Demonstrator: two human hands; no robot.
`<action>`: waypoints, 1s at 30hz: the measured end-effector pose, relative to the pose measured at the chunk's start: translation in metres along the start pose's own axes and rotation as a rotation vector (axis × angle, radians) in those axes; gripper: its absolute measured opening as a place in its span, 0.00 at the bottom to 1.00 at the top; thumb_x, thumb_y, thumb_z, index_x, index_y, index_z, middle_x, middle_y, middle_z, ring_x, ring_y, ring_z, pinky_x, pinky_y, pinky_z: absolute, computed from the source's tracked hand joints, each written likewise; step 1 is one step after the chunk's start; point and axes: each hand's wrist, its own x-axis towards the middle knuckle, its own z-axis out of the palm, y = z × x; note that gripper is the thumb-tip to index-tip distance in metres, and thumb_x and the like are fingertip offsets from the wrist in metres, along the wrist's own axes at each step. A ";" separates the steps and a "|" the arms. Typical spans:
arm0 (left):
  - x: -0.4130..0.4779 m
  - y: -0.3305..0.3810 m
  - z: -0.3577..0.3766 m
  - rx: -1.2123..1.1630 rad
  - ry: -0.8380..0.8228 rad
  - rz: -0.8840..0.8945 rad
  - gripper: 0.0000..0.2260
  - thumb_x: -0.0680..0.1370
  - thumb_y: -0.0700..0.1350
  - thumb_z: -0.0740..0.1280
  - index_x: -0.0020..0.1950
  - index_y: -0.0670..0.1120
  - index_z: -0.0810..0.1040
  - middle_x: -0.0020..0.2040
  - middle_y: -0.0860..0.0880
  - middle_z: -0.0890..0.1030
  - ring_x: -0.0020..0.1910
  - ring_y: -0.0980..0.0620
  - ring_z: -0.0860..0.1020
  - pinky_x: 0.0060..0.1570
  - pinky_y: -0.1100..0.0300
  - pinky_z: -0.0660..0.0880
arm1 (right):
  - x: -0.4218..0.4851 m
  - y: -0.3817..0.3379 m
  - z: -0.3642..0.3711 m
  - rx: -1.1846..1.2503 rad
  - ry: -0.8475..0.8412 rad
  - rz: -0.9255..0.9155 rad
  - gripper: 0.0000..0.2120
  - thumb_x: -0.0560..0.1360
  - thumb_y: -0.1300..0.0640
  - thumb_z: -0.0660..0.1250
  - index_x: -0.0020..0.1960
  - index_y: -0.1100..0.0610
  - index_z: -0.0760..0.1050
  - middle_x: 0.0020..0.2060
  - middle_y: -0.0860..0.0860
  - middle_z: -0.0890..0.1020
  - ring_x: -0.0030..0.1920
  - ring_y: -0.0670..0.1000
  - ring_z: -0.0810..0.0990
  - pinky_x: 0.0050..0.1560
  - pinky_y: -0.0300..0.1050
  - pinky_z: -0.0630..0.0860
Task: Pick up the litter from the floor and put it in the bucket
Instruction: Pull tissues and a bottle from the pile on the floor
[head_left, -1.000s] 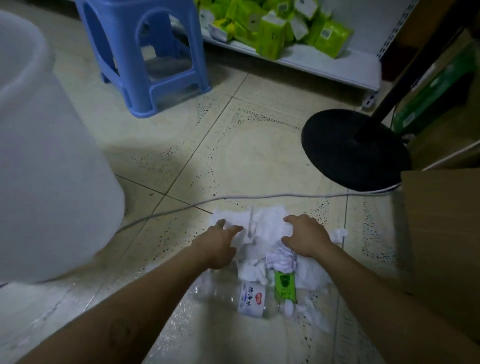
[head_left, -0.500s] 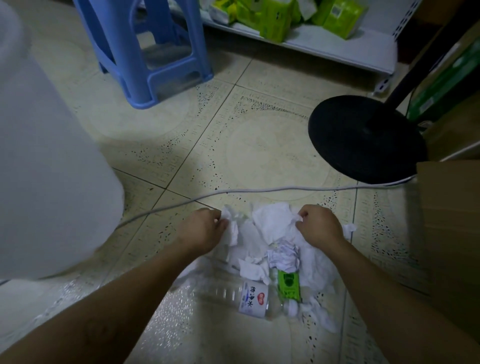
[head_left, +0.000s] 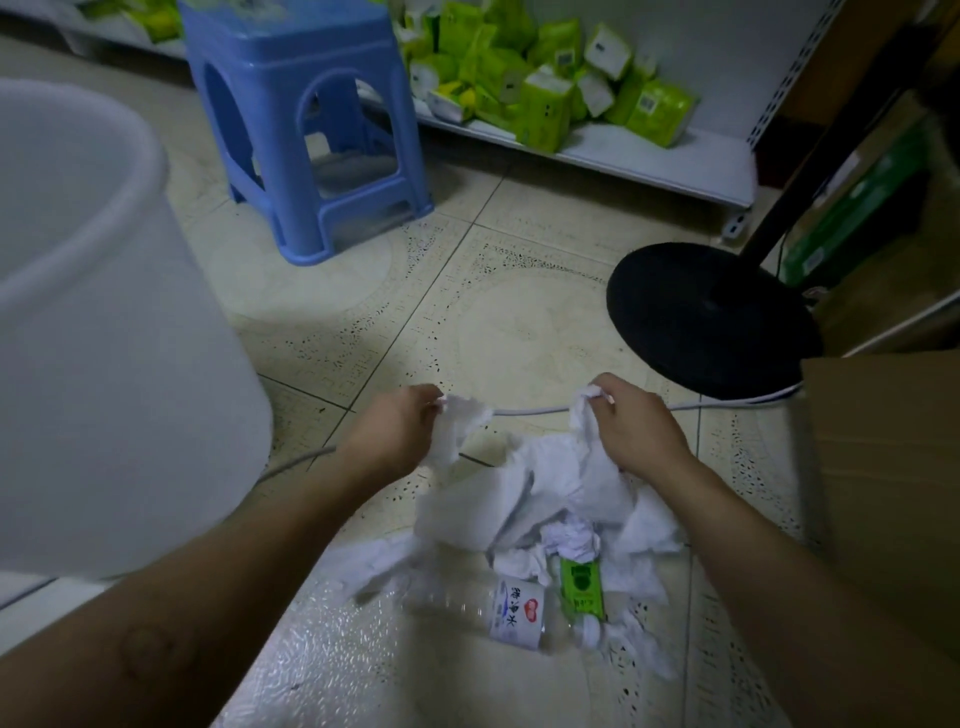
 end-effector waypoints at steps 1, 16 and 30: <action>0.000 0.002 -0.008 -0.011 0.019 0.023 0.09 0.79 0.42 0.59 0.49 0.45 0.79 0.39 0.46 0.83 0.31 0.49 0.79 0.27 0.59 0.73 | 0.000 -0.006 -0.001 0.040 0.012 0.001 0.10 0.80 0.52 0.54 0.48 0.47 0.74 0.39 0.50 0.80 0.39 0.52 0.78 0.40 0.46 0.75; 0.006 0.035 -0.104 0.039 -0.016 0.072 0.25 0.70 0.65 0.65 0.58 0.48 0.77 0.52 0.50 0.78 0.48 0.50 0.77 0.49 0.53 0.78 | 0.007 -0.107 -0.048 1.230 -0.306 0.349 0.06 0.75 0.61 0.65 0.43 0.62 0.79 0.34 0.53 0.79 0.35 0.50 0.78 0.41 0.43 0.74; -0.003 0.004 -0.298 0.149 0.384 0.168 0.14 0.73 0.41 0.68 0.58 0.50 0.75 0.50 0.44 0.81 0.47 0.42 0.78 0.45 0.50 0.76 | 0.031 -0.308 -0.120 0.965 -0.138 -0.147 0.13 0.75 0.73 0.61 0.40 0.59 0.76 0.32 0.56 0.81 0.28 0.52 0.81 0.25 0.42 0.79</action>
